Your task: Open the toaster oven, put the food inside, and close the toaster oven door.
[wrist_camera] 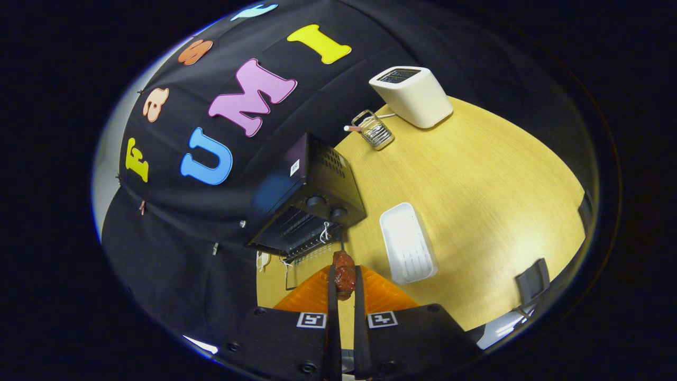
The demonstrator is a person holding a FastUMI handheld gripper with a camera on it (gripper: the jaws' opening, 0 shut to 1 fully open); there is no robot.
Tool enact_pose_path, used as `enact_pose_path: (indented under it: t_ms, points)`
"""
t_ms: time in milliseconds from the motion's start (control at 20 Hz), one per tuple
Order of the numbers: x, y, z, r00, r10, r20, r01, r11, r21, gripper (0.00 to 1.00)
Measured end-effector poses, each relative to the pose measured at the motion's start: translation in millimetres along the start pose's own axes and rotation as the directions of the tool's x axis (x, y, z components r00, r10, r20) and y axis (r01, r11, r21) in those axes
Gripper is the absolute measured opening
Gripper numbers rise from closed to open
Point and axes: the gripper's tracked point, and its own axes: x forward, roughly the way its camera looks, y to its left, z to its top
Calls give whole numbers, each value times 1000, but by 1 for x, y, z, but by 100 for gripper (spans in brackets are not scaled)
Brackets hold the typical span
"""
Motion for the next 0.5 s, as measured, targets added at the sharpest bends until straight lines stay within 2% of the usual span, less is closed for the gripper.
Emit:
enact_pose_path:
  t_ms: [500]
  points:
    - [40, 87, -72, 998, 53, 20, -53, 998, 14, 14]
